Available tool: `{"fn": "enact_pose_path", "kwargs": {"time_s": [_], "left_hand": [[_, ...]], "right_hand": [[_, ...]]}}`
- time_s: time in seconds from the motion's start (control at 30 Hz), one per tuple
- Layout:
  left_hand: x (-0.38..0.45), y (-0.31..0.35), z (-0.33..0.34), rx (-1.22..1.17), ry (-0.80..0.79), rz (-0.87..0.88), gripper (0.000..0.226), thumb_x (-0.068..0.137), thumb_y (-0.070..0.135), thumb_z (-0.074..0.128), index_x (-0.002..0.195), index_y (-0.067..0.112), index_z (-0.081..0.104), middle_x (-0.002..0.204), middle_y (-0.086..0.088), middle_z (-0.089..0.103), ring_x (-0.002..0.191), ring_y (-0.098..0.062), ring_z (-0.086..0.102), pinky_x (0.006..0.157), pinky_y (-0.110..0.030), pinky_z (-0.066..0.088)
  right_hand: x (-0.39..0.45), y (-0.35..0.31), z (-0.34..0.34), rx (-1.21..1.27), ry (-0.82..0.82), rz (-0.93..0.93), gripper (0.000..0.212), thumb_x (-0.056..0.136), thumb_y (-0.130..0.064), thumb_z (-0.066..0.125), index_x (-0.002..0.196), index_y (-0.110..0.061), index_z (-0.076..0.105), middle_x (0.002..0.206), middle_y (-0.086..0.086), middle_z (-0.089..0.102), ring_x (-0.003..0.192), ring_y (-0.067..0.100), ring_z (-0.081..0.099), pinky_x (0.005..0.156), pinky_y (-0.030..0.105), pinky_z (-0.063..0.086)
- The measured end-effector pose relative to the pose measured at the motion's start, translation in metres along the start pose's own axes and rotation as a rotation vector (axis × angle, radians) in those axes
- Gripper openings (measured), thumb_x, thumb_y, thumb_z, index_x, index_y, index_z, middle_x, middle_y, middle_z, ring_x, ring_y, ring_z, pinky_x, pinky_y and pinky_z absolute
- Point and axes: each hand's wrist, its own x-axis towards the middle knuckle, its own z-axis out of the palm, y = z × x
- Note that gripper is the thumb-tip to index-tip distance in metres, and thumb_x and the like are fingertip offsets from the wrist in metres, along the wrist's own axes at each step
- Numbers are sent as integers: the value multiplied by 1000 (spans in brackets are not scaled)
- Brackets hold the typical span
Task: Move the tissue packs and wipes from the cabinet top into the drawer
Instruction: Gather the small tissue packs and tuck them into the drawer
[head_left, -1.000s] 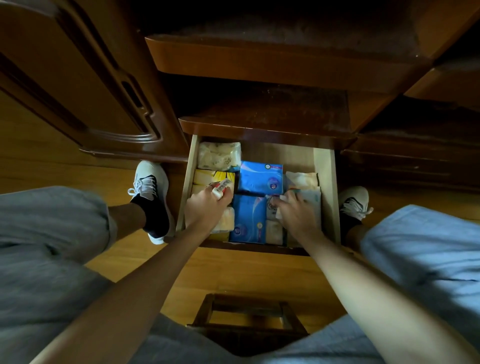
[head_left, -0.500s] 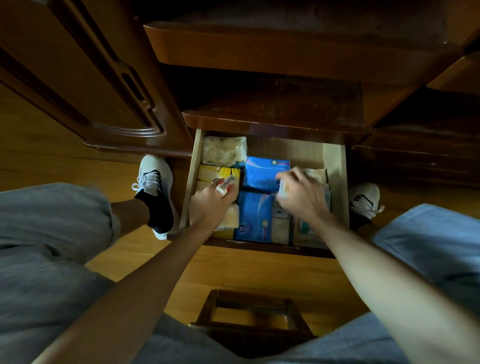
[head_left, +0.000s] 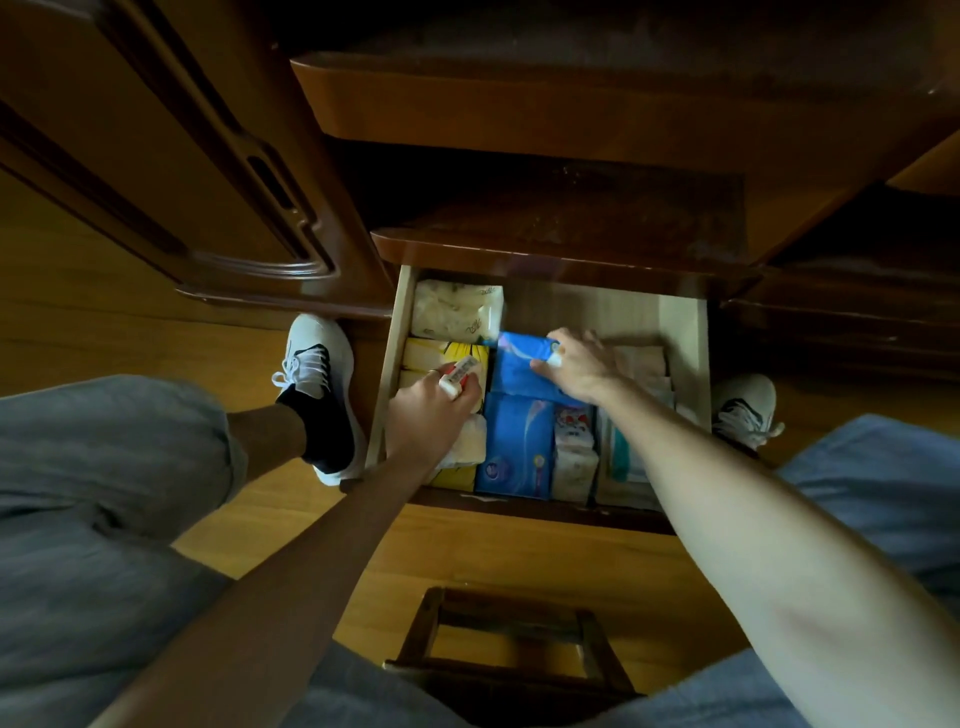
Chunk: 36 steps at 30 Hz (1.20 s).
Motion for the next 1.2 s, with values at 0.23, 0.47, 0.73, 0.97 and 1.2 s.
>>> {"fn": "enact_pose_path", "kwargs": {"time_s": [0.23,0.47,0.73,0.97,1.2], "left_hand": [[-2,-6,6,12,24,40,55,99,57,45,127,15,65,107,-10,73,98,-32,68,76,-29,36],[-9,6,3,38,108,-30,41,95,60,49,77,26,61,62,10,51,59,-16,52,47,-22,26],[-9,4,8,45,138,-3,54,91,67,40,87,23,71,70,4,64,61,-15,52,48,-21,28],[-9,3,12,10,132,0,64,84,73,28,85,23,68,68,8,57,58,-11,50,46,-18,26],[-8,4,15,-109,124,-44,39,91,64,46,73,31,57,59,16,49,55,3,45,47,-19,29]], "right_hand": [[-11,5,-9,111,114,46,73,91,-58,65,154,-34,38,143,11,51,133,34,46,105,42,40],[-89,45,-10,-158,202,-217,30,88,-49,63,114,-36,54,124,-2,55,113,25,58,79,35,39],[-116,41,29,-499,96,-306,31,96,-46,59,124,-32,63,145,4,50,139,31,42,101,48,49],[-109,29,46,-473,71,-233,52,95,-33,63,145,-27,49,157,6,39,146,35,35,104,51,49],[-116,55,32,82,198,-119,66,81,-51,79,125,-30,35,120,-2,66,96,16,69,64,23,44]]}}
